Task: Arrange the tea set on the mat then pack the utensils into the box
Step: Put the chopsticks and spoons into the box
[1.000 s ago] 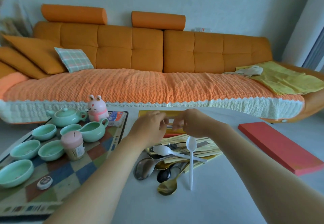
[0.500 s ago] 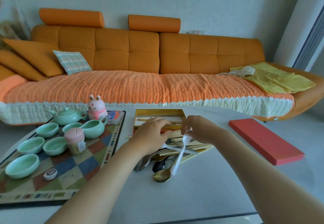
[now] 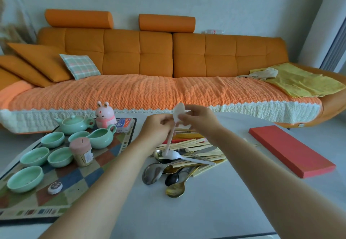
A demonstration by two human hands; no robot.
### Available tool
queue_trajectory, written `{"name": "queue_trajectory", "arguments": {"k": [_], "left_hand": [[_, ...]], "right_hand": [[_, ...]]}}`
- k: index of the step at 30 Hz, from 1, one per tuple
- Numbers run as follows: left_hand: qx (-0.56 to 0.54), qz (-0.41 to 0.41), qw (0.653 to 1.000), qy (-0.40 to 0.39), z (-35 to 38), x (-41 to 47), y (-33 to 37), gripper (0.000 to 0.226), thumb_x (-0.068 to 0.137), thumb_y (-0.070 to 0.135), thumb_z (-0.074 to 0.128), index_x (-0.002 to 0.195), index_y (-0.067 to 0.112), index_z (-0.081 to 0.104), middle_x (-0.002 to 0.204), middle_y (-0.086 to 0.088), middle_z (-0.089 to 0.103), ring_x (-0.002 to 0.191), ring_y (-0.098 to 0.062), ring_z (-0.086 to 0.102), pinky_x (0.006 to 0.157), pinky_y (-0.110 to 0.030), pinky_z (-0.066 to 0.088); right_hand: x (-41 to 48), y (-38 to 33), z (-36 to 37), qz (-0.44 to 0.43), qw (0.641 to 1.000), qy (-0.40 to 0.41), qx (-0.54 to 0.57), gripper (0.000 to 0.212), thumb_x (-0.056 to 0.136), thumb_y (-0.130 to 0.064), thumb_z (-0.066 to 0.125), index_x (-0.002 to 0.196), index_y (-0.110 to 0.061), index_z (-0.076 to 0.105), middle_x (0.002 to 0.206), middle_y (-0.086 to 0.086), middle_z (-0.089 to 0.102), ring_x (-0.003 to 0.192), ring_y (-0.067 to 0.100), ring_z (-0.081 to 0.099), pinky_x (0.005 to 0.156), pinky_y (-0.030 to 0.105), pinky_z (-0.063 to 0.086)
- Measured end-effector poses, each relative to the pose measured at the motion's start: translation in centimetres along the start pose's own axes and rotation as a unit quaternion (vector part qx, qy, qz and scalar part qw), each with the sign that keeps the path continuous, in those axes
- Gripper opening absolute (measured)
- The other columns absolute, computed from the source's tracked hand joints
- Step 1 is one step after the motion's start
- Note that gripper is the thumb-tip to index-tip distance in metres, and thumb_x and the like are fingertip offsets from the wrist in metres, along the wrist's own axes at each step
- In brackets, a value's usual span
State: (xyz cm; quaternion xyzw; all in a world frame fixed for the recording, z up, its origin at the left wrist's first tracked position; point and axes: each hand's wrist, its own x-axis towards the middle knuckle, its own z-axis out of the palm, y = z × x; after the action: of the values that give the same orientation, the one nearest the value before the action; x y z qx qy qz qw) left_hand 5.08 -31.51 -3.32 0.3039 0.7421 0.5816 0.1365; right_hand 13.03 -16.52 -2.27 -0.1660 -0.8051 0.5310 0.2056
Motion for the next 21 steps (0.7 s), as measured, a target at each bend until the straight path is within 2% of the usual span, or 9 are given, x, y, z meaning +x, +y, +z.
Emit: {"name": "queue_trajectory", "arguments": {"k": [3, 6, 8, 10, 13, 15, 17, 19, 21], "left_hand": [[-0.169, -0.033, 0.984, 0.051, -0.5, 0.7, 0.0, 0.012, 0.098, 0.013, 0.059, 0.105, 0.012, 0.069, 0.095, -0.008, 0.076, 0.084, -0.020, 0.074, 0.080, -0.035, 0.060], [-0.226, -0.047, 0.970, 0.075, -1.1, 1.7, -0.9, 0.010, 0.097, 0.014, 0.061, 0.098, 0.010, 0.070, 0.090, -0.007, 0.076, 0.088, -0.021, 0.073, 0.084, -0.036, 0.058], [-0.155, -0.052, 0.980, 0.116, -1.4, 2.5, -2.0, 0.013, 0.095, 0.018, 0.062, 0.106, 0.013, 0.067, 0.098, -0.001, 0.074, 0.097, -0.019, 0.070, 0.087, -0.036, 0.056], [-0.024, -0.044, 0.986, 0.161, -1.9, 3.1, -3.2, 0.031, 0.097, 0.021, 0.057, 0.128, 0.019, 0.057, 0.115, 0.004, 0.067, 0.105, -0.017, 0.063, 0.086, -0.033, 0.052], [0.158, 0.042, 0.971, 0.176, -2.6, 3.4, -4.7, 0.041, 0.099, 0.013, 0.047, 0.140, 0.021, 0.047, 0.133, 0.004, 0.056, 0.122, -0.016, 0.053, 0.097, -0.031, 0.045], [0.278, 0.110, 0.948, 0.107, -2.6, 3.6, -5.6, 0.040, 0.100, 0.014, 0.045, 0.139, 0.020, 0.050, 0.140, 0.004, 0.052, 0.132, -0.016, 0.045, 0.107, -0.033, 0.037], [0.373, 0.130, 0.919, 0.007, -2.1, 3.3, -6.3, 0.037, 0.102, 0.023, 0.043, 0.138, 0.022, 0.053, 0.143, 0.006, 0.051, 0.134, -0.015, 0.042, 0.110, -0.034, 0.032], [0.433, 0.128, 0.890, -0.059, -1.9, 3.0, -6.9, 0.038, 0.103, 0.033, 0.040, 0.136, 0.024, 0.057, 0.141, 0.006, 0.054, 0.130, -0.016, 0.045, 0.109, -0.037, 0.034], [0.463, 0.125, 0.874, -0.079, -1.8, 2.8, -7.0, 0.040, 0.102, 0.038, 0.040, 0.136, 0.026, 0.056, 0.138, 0.005, 0.057, 0.125, -0.020, 0.049, 0.106, -0.040, 0.036]], "right_hand": [[0.4, 0.0, 1.4, 0.046, 0.991, -0.116, 0.040, 0.024, 0.098, -0.022, 0.060, 0.116, -0.011, 0.070, 0.098, 0.008, 0.076, 0.092, 0.026, 0.072, 0.083, 0.037, 0.059], [1.1, 0.1, 2.2, 0.012, 0.993, -0.120, -0.007, 0.025, 0.102, -0.014, 0.050, 0.116, -0.013, 0.071, 0.086, 0.005, 0.075, 0.071, 0.018, 0.069, 0.074, 0.032, 0.060], [1.9, 0.5, 2.3, -0.018, 0.996, -0.062, -0.061, 0.028, 0.102, -0.013, 0.049, 0.121, -0.015, 0.069, 0.081, 0.001, 0.072, 0.061, 0.015, 0.058, 0.063, 0.029, 0.054], [2.9, 1.5, 2.2, -0.029, 0.990, -0.011, -0.138, 0.031, 0.103, -0.013, 0.048, 0.125, -0.017, 0.068, 0.087, 0.000, 0.069, 0.052, 0.012, 0.048, 0.049, 0.022, 0.043], [3.7, 3.5, 2.1, -0.011, 0.949, -0.038, -0.312, 0.037, 0.103, -0.010, 0.042, 0.125, -0.026, 0.067, 0.097, 0.001, 0.068, 0.047, 0.012, 0.044, 0.039, 0.018, 0.036], [3.8, 4.7, 2.5, 0.003, 0.933, -0.078, -0.352, 0.044, 0.100, -0.004, 0.039, 0.121, -0.028, 0.070, 0.121, 0.003, 0.065, 0.059, 0.017, 0.057, 0.050, 0.024, 0.050], [3.9, 5.2, 2.6, -0.001, 0.932, -0.094, -0.349, 0.047, 0.097, -0.003, 0.038, 0.116, -0.030, 0.072, 0.133, 0.002, 0.060, 0.072, 0.020, 0.064, 0.063, 0.031, 0.057], [3.9, 5.1, 2.4, -0.005, 0.937, -0.102, -0.334, 0.044, 0.097, -0.009, 0.038, 0.112, -0.031, 0.073, 0.127, 0.000, 0.062, 0.068, 0.017, 0.062, 0.060, 0.029, 0.054], [3.9, 5.1, 2.3, -0.003, 0.935, -0.113, -0.335, 0.040, 0.096, -0.018, 0.040, 0.112, -0.032, 0.073, 0.118, -0.004, 0.066, 0.078, 0.016, 0.063, 0.071, 0.032, 0.055]]}}
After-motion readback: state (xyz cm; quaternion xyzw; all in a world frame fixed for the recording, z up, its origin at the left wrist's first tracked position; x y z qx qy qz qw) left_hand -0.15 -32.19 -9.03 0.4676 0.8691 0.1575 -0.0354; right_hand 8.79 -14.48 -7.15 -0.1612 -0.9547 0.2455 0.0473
